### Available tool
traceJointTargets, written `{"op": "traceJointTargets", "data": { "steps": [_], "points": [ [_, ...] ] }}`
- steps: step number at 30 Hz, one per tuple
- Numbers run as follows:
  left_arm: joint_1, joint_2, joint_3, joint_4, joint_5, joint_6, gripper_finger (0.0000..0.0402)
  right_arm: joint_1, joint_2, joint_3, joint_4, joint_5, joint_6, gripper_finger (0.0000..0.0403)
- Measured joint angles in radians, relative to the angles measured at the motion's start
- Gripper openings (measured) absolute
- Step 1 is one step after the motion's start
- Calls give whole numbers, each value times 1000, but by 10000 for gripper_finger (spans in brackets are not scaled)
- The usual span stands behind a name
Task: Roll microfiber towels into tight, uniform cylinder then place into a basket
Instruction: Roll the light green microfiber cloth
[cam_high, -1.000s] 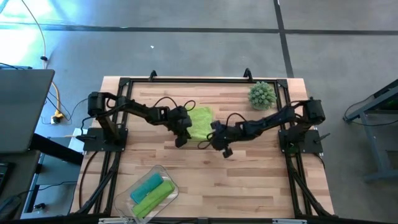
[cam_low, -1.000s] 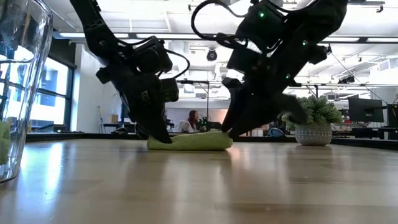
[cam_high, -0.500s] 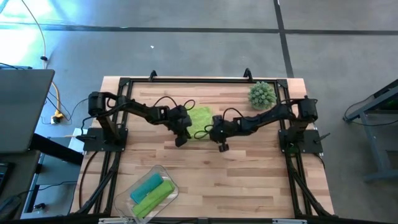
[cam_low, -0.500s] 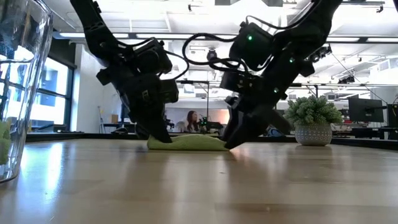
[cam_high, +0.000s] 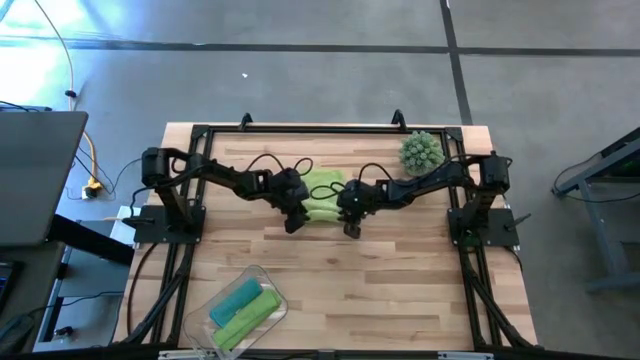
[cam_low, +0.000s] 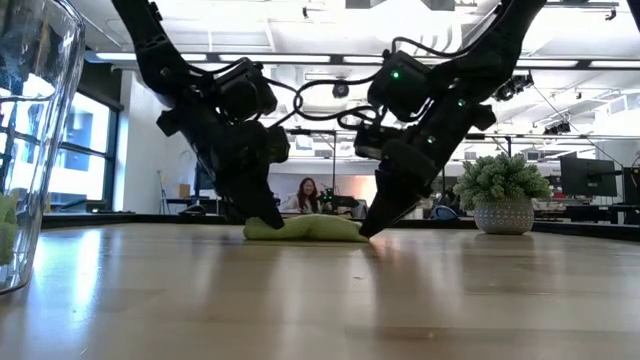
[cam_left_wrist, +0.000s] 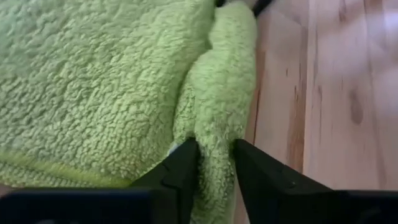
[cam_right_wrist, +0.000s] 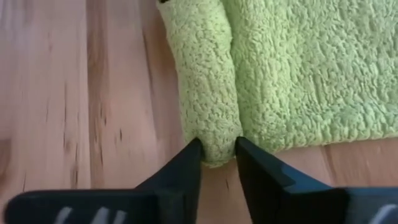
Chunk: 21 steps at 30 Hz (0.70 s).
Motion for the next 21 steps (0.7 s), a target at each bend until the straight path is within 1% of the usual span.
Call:
{"op": "traceJointTargets", "data": {
  "steps": [4,6,8,11,14,18,21],
  "points": [
    [-2,-24,-2,-12,-28,142,118,-15,0,0,-1,-11,51,48],
    [-5,-41,-2,-13,-43,204,122,-24,0,-1,-2,-42,91,22],
    [-11,-59,-2,-12,-70,253,125,-34,0,-1,-2,-90,159,8],
    [-28,-98,-2,-24,-92,309,125,-42,1,-2,-2,-149,278,8],
    [-61,-170,-2,-50,-90,388,125,-42,2,-3,-2,-205,331,6],
    [-134,-249,-1,-79,-114,511,125,-42,3,-3,-2,-226,381,3],
    [-196,-261,1,-88,-155,626,125,-42,3,-3,-2,-228,401,3]
  ]
}}
